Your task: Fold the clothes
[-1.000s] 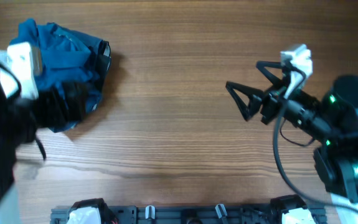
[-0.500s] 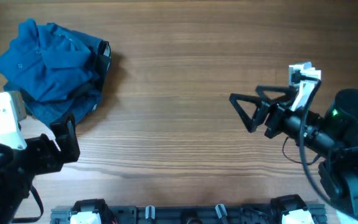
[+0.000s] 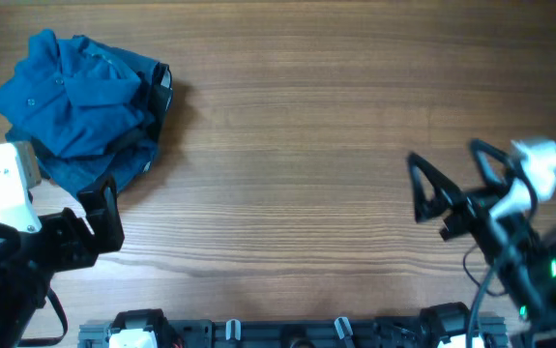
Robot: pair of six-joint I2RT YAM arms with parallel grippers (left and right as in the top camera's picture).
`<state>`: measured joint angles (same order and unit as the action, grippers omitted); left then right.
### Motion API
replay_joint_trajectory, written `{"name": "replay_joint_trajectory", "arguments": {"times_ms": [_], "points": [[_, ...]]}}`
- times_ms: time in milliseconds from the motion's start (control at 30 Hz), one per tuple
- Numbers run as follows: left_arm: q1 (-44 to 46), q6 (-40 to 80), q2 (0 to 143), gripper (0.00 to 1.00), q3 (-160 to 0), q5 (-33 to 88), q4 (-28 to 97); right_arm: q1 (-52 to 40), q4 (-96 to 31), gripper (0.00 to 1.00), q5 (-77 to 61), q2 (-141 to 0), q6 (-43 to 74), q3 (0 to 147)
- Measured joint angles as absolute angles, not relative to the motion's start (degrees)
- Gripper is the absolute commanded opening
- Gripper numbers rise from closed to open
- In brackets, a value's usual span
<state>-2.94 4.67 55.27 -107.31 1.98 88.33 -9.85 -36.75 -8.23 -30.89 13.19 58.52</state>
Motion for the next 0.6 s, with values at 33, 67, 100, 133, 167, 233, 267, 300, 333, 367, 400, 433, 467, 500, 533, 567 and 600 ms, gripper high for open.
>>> {"name": "replay_joint_trajectory", "arguments": {"times_ms": [33, 67, 100, 133, 167, 233, 267, 300, 333, 367, 400, 433, 467, 500, 533, 567, 600], "points": [[-2.9, 4.7, 55.3, 1.0, -107.3, 2.0, 88.3, -9.6, -35.2, 1.0, -5.2, -27.6, 11.3, 55.8], [-2.9, 4.7, 55.3, 1.0, -107.3, 2.0, 88.3, -9.2, -33.5, 1.0, -3.0, -25.1, 9.4, 53.1], [-2.9, 4.7, 55.3, 1.0, -107.3, 2.0, 88.3, -8.3, -31.7, 0.99, -1.2, -22.7, 7.8, 49.8], [-2.9, 4.7, 55.3, 1.0, -107.3, 2.0, 88.4, -7.2, -29.6, 1.0, -0.4, -20.7, 6.4, 46.2], [-2.9, 4.7, 55.3, 1.0, -107.3, 2.0, 88.3, -6.0, -27.6, 1.0, -0.1, -19.0, 5.1, 42.7], [-2.9, 4.7, 55.3, 1.0, -107.2, 2.0, 88.4, -3.7, -23.0, 1.0, -1.7, -14.7, 1.9, 34.7], [-2.9, 4.8, 55.3, 1.0, -107.2, 2.0, 88.3, -3.1, -21.4, 1.0, -2.8, -12.8, 0.7, 31.5], [-2.9, 4.8, 55.3, 1.0, -107.2, 2.0, 88.4, -2.7, -19.3, 1.0, -4.1, -11.1, -0.3, 28.2], [-2.9, 4.8, 55.3, 1.0, -107.3, 2.0, 88.3, -2.6, -18.4, 1.0, -4.9, -9.8, -0.9, 25.9], [-2.9, 4.9, 55.3, 1.0, -107.3, 2.0, 88.4, -2.5, -16.5, 1.0, -6.0, -8.3, -1.5, 22.5], [-2.9, 4.9, 55.3, 1.0, -107.2, 2.0, 88.3, -2.6, -15.0, 1.0, -7.0, -6.8, -1.9, 19.0], [-2.9, 4.9, 55.3, 1.0, -107.2, 2.0, 88.3, -2.5, -13.7, 1.0, -7.8, -5.7, -2.2, 16.3], [-2.9, 4.8, 55.3, 1.0, -107.2, 2.0, 88.3, -2.6, -12.8, 1.0, -8.5, -4.9, -2.4, 14.3], [-2.9, 4.9, 55.3, 1.0, -107.2, 2.0, 88.4, -2.6, -11.0, 1.0, -9.3, -3.4, -2.7, 11.3], [-2.9, 4.9, 55.3, 1.0, -107.2, 2.0, 88.3, -2.6, -9.6, 1.0, -10.1, -2.3, -2.9, 9.3], [-2.9, 4.9, 55.3, 1.0, -107.3, 2.0, 88.3, -2.6, -7.7, 1.0, -11.0, -1.5, -2.9, 7.3], [-2.9, 4.9, 55.3, 1.0, -107.2, 2.0, 88.3, -2.5, -6.1, 1.0, -11.6, -1.3, -2.9, 6.0]]}}
